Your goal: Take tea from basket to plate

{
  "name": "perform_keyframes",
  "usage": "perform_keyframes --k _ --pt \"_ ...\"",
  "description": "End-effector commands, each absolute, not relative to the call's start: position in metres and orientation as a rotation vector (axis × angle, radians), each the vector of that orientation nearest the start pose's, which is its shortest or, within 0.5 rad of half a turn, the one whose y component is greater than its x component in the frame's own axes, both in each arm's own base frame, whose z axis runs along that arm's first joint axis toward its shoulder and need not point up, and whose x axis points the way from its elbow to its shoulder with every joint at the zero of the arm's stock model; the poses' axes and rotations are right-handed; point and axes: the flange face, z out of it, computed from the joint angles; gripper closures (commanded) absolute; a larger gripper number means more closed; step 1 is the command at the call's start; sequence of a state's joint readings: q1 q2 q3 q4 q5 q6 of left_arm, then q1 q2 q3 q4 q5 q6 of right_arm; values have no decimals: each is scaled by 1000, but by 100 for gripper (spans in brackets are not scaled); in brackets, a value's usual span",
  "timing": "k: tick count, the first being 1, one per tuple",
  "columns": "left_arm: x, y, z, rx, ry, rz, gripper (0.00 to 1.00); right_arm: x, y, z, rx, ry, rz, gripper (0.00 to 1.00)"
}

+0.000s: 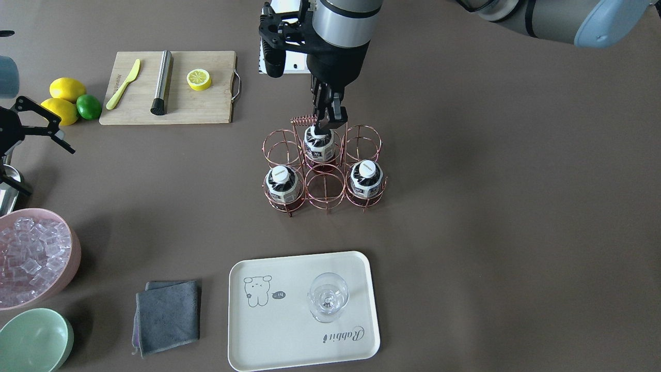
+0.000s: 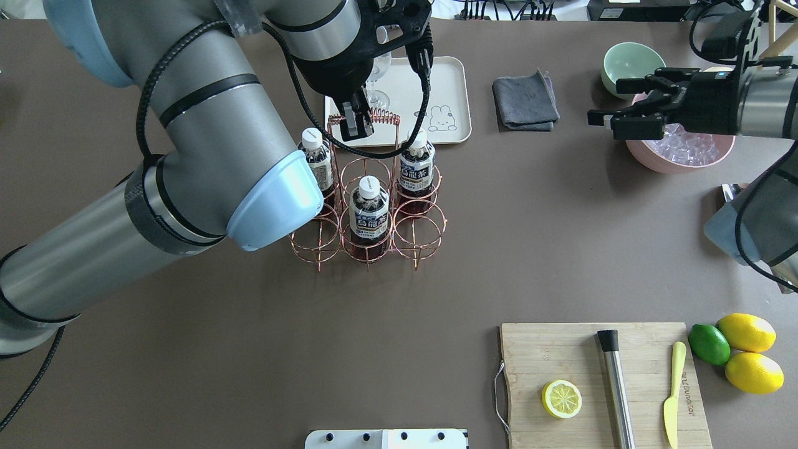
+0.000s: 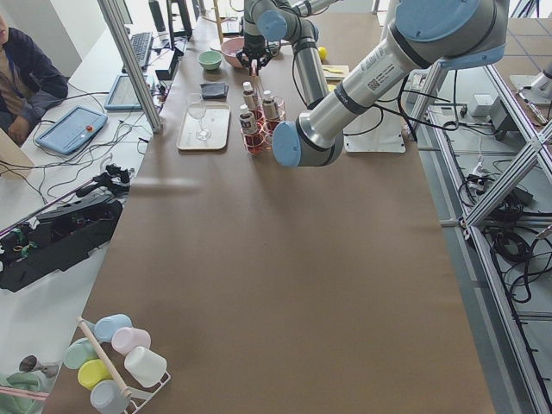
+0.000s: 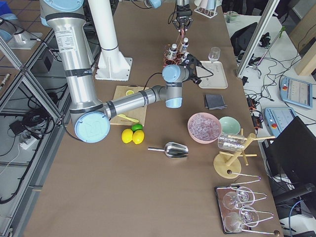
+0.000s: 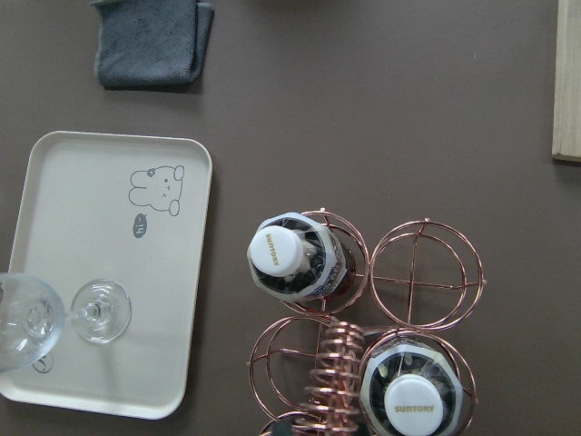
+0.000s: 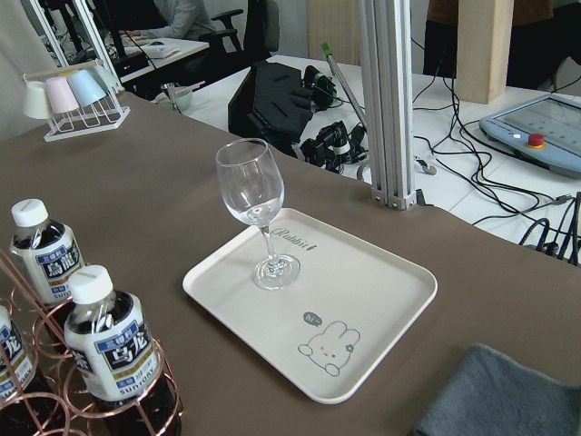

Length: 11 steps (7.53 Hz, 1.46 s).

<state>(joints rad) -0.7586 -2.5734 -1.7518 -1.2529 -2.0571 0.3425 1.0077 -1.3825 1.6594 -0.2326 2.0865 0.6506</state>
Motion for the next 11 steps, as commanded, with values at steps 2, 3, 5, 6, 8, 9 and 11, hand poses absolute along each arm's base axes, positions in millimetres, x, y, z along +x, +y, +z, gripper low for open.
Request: perform_keyframes --k 2,3,5,6,8,9,11 --pt "398 -497 17 774 691 1268 100 -297 -494 306 1195 -1270 -277 0" --pt "396 -496 17 779 692 1267 100 -315 -487 297 1211 -1278 -266 0" --pt "395 -493 16 786 692 1269 100 -373 -470 283 1223 -1281 -238 0" --pt "395 -492 18 785 693 1269 100 -390 -475 276 1221 -1283 -233 0" --pt "396 -492 24 776 692 1270 100 -417 -490 243 1193 -1250 -223 0" --pt "396 -491 23 779 693 1272 100 -435 -489 228 1178 -1222 -214 0" --pt "395 -488 22 778 699 1256 100 -448 -478 230 1174 -1223 -215 0"
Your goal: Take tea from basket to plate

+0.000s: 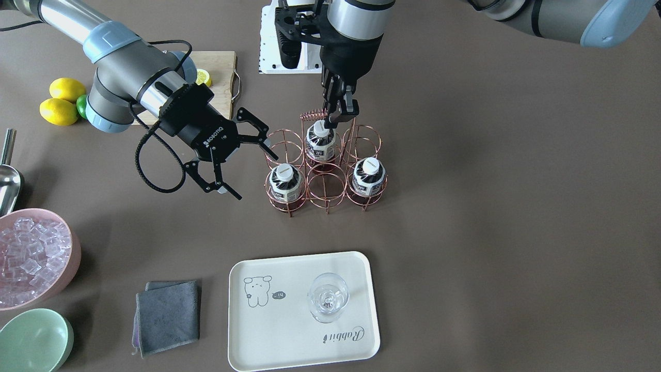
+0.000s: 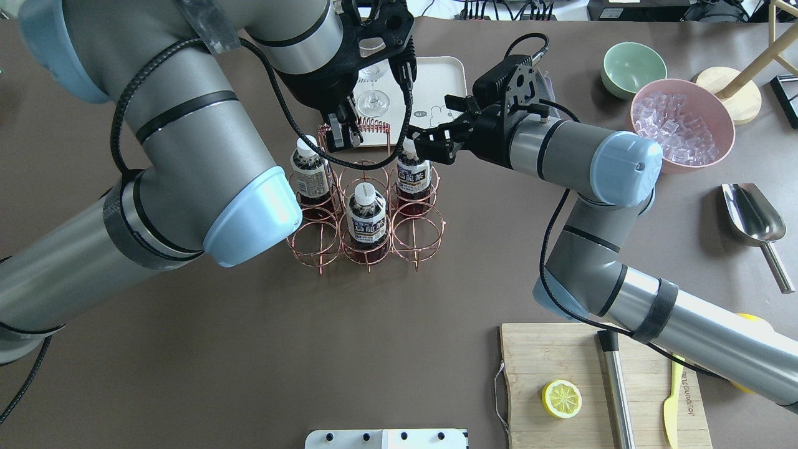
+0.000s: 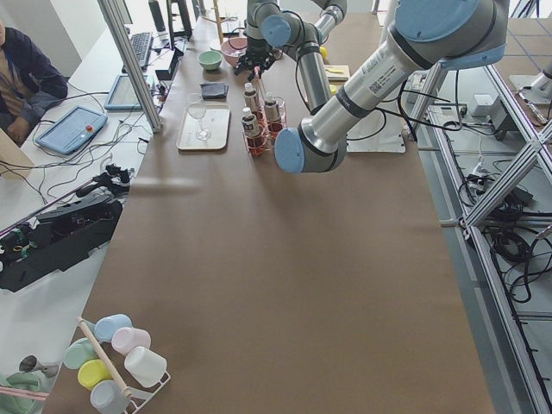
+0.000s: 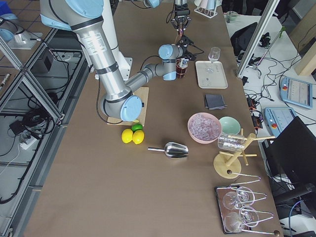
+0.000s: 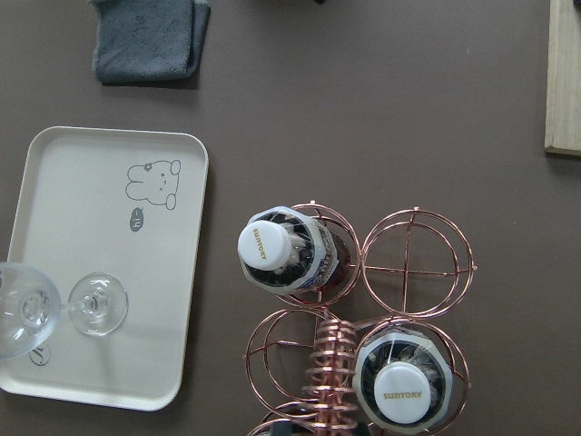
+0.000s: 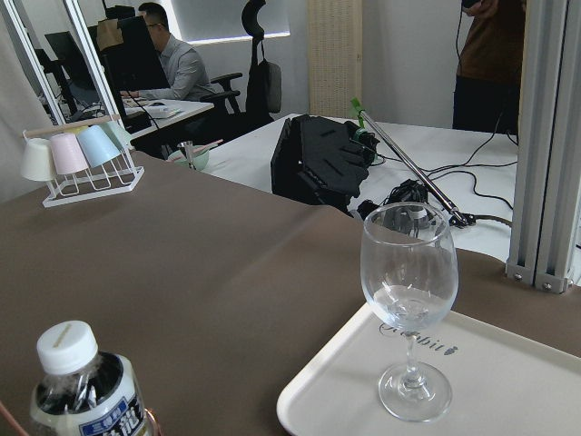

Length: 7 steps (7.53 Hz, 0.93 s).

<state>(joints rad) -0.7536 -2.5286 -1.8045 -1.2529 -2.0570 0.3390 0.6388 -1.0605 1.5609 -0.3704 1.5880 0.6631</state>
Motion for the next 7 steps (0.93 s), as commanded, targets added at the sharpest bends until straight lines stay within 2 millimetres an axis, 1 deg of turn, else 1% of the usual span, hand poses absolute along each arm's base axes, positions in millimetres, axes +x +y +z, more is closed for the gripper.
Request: perform_keyframes --k 1,4,5,6,7 --pt "397 -487 23 775 701 1259 100 -452 -474 232 1168 -1225 -220 0" --pt "400 -485 22 775 704 1265 100 -469 -460 235 1170 -1203 -219 0" --pt "400 -485 22 775 704 1265 100 -472 -458 237 1185 -1186 -226 17" --pt "400 -485 22 775 704 1265 100 -474 -460 239 1206 -1160 -250 57" --pt "400 -485 21 777 703 1264 100 -473 -461 242 1207 -1154 -251 100"
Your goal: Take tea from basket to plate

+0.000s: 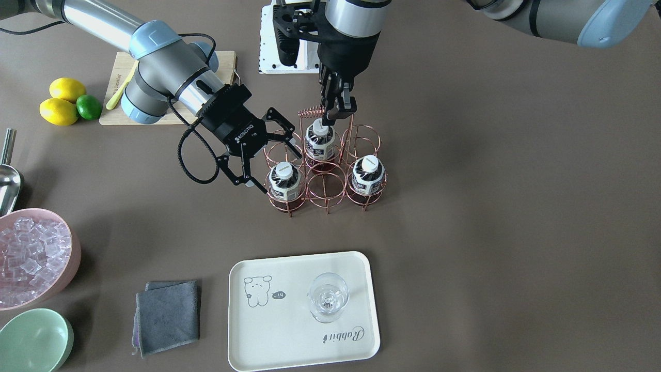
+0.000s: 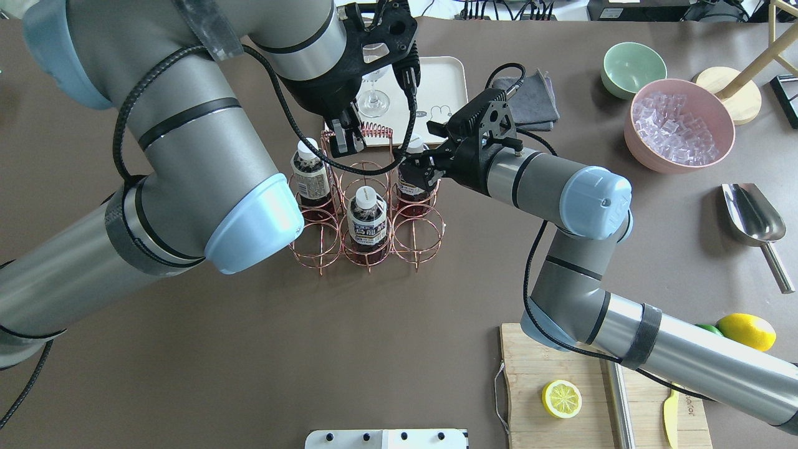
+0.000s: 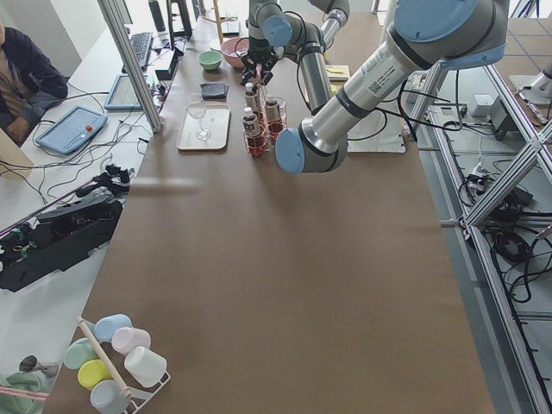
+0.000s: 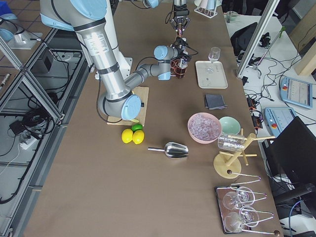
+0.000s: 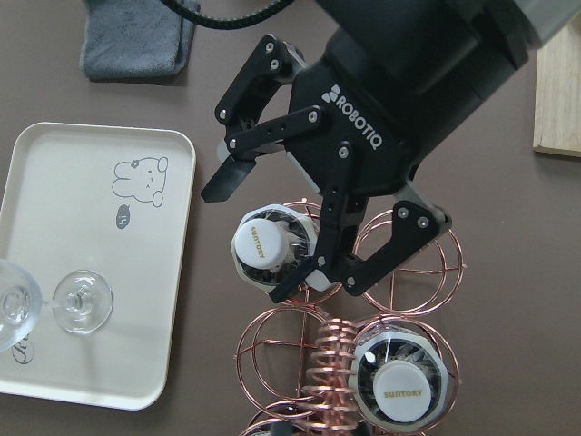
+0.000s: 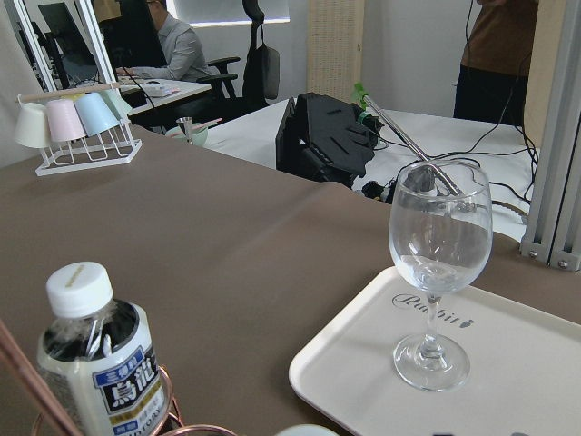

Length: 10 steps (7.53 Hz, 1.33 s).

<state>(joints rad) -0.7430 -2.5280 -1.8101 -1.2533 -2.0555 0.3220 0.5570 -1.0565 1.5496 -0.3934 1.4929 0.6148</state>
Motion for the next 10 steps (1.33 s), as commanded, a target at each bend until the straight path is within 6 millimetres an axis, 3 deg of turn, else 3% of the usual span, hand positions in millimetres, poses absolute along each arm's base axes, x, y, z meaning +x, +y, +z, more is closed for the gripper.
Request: perform_keyframes --k 1,4,5,6,8,10 --pt "400 -485 21 777 703 1264 100 -473 -461 242 1207 -1156 -253 100" --pt "400 -486 22 782 685 1259 100 -451 -470 220 1206 -1164 -249 100" --pt "399 -487 22 783 685 1258 100 -427 -467 189 1184 -1146 -257 100" --pt "399 -486 22 784 685 1258 100 -411 -465 172 1181 -1135 -249 100" --pt "397 -485 20 791 685 1257 100 -391 -461 153 1188 -1142 -227 100" --pt "397 -485 20 791 685 1257 100 -361 -477 145 1178 -1143 -202 100"
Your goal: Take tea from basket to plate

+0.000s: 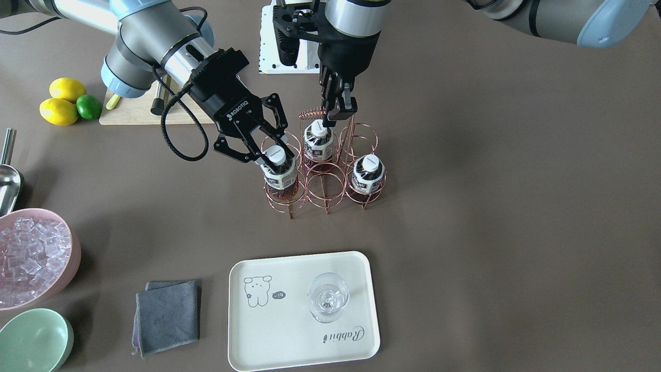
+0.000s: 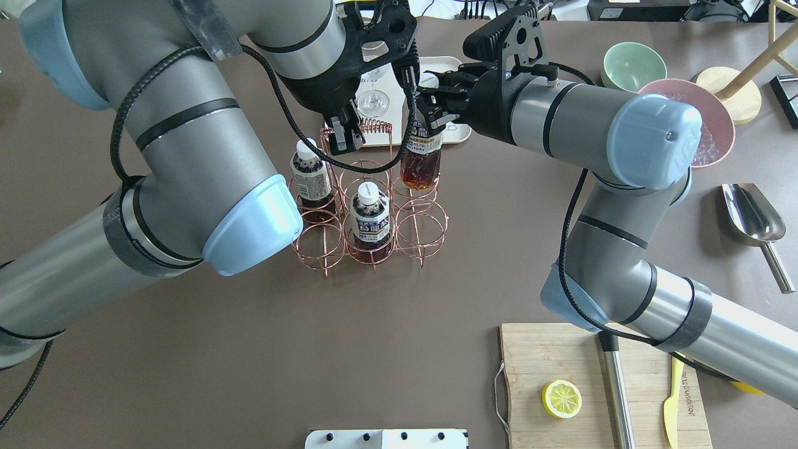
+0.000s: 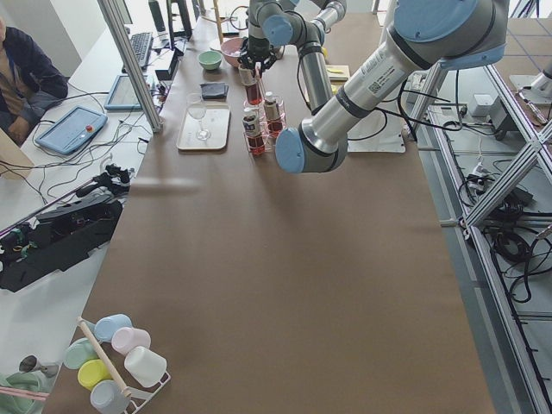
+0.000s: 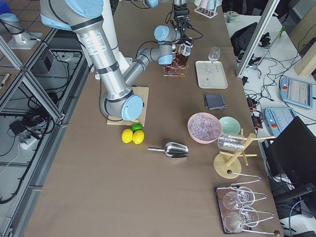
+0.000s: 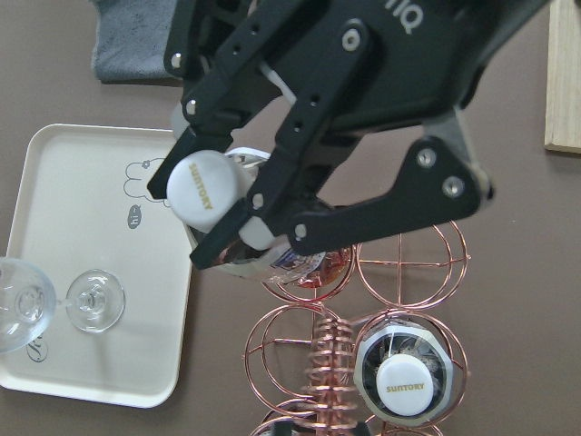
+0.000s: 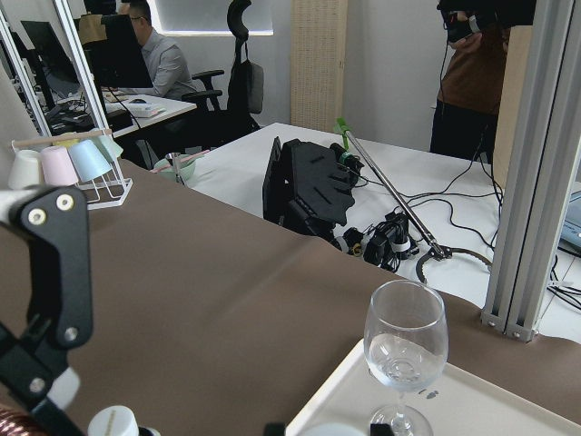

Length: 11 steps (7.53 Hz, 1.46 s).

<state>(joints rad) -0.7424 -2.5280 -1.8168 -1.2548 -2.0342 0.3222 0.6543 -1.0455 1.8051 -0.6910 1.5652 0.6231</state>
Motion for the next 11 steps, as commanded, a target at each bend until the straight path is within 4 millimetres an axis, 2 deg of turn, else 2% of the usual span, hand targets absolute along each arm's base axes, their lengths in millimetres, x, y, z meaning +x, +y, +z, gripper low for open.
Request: perform_keyframes --k 1,4,5,7,9,10,11 --pt "397 -485 20 789 685 1256 100 -349 -486 145 1187 -1136 -192 100" --pt "397 -485 20 791 685 1257 100 -324 -508 154 1201 -1097 -157 100" --pt "396 -484 20 793 683 1257 100 -312 -531 167 1202 -1049 -133 100" --pt "397 -485 20 792 683 1257 100 -310 -580 210 1261 -1032 -85 100" --pt "396 -485 20 790 682 1255 100 -350 -629 214 1294 -1012 -36 100" --pt "396 -485 20 790 682 1255 100 -377 -635 217 1284 -986 -19 100" --pt "392 -488 20 795 674 1247 100 -404 -629 227 1275 -967 -9 100"
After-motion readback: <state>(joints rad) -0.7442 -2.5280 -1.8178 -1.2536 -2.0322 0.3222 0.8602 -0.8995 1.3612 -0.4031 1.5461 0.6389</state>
